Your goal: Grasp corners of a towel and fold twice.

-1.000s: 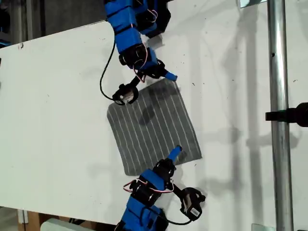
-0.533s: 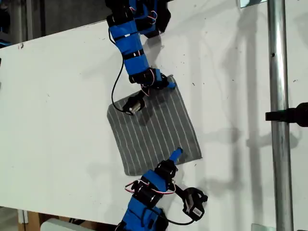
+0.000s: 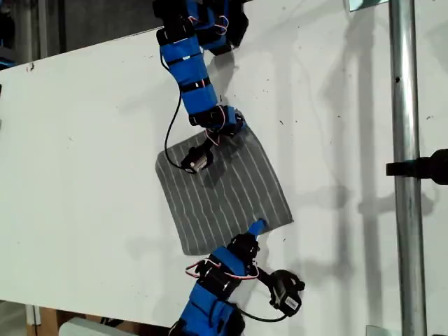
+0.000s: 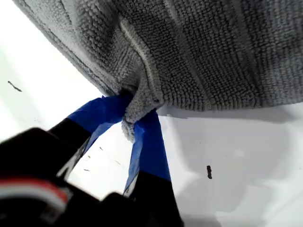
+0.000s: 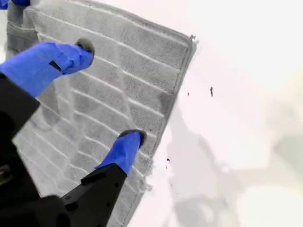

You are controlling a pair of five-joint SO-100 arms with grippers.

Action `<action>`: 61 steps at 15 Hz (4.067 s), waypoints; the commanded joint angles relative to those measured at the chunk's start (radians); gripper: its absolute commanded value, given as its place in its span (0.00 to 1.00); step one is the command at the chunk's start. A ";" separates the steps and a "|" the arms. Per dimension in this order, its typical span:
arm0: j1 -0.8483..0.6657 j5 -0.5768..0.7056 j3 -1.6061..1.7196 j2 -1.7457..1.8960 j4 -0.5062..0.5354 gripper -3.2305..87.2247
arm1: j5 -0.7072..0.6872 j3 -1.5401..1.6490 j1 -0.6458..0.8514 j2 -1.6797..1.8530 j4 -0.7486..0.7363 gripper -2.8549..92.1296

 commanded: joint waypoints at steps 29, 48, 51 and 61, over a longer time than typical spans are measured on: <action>0.164 0.060 -0.535 -0.364 0.063 0.01 | 0.209 -0.298 -0.325 0.238 0.298 0.03; -0.529 0.337 0.336 0.439 0.061 0.01 | -0.258 -0.511 0.440 -0.003 -0.020 0.03; -0.383 0.239 0.474 0.431 -0.160 0.01 | -0.213 -0.390 0.385 -0.006 0.044 0.03; -0.333 0.087 0.828 0.571 -0.321 0.39 | -0.175 -0.411 0.397 -0.132 0.040 0.30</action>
